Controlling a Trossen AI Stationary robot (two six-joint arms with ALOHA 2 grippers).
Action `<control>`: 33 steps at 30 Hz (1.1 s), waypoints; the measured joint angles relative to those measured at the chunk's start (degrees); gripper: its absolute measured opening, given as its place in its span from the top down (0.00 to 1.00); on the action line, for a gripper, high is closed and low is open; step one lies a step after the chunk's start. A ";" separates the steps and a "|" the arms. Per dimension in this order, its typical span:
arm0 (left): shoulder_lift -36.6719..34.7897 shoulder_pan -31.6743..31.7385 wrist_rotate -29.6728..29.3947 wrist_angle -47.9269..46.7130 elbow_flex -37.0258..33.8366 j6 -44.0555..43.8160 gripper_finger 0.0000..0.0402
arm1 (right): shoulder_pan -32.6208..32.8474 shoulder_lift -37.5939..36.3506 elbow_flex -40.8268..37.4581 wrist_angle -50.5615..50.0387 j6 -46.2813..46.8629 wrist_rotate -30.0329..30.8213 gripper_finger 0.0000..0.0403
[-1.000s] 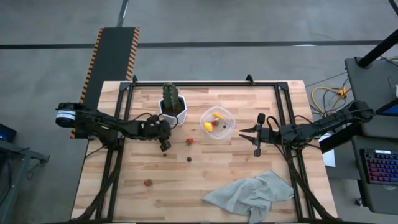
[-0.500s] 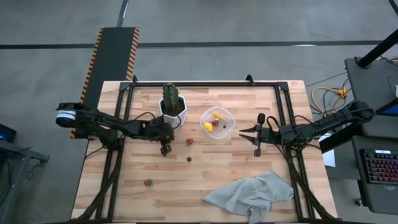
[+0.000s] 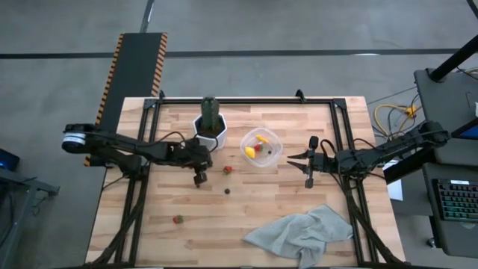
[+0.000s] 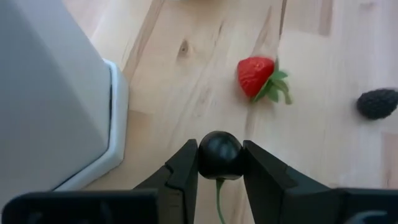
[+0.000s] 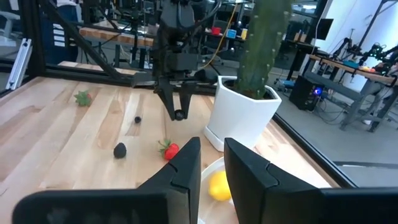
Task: Pick and placing Produce into tupperware
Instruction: Put the black cherry into the transparent container
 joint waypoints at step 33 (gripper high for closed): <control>3.82 -12.79 -5.00 7.05 9.83 4.54 0.80 | 0.04 -0.02 0.00 -0.07 0.91 -0.03 0.84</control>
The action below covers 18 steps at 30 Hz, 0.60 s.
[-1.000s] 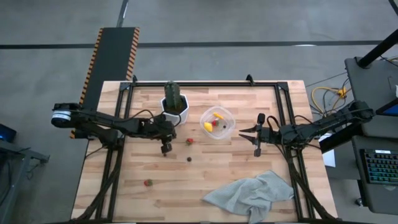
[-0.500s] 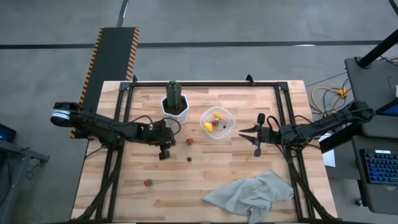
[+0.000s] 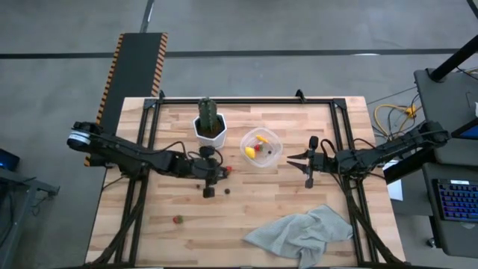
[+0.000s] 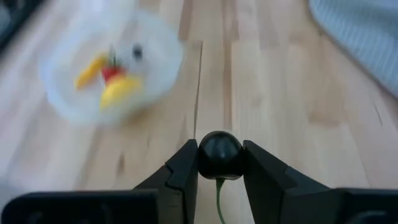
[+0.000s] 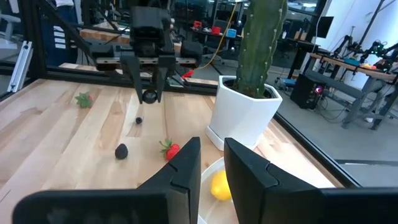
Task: Pick and placing Produce into tupperware
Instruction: Put the black cherry into the transparent container
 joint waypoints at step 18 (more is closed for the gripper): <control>20.55 8.87 3.08 8.75 20.01 24.83 0.80 | 0.00 0.02 0.01 -0.24 1.05 -0.04 0.84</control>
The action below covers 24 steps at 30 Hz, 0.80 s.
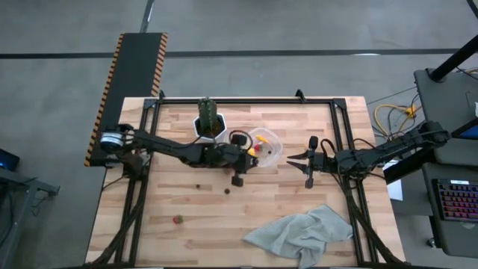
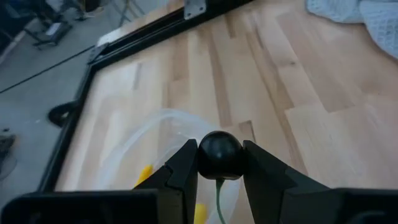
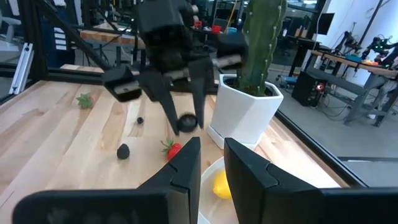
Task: Pick and placing Produce into tupperware
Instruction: Put the black cherry into the transparent container
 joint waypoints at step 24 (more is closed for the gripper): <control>15.76 9.22 12.18 0.52 10.88 3.92 0.80 | 0.01 -0.02 0.03 -1.31 -0.02 0.00 0.84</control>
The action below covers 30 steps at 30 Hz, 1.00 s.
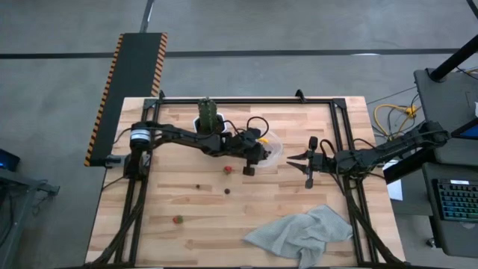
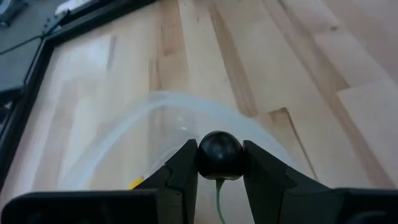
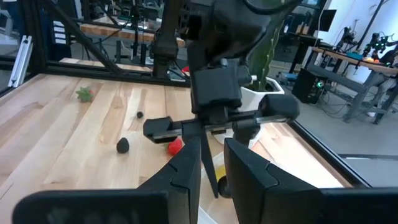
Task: Pick and placing Produce into tupperware
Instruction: Put the black cherry into the transparent container, then put the blueberry into the transparent container
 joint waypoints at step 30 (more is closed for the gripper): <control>0.81 0.66 -0.10 -0.36 -0.20 -1.39 0.67 | 0.01 0.00 0.00 -0.04 0.45 -0.13 0.84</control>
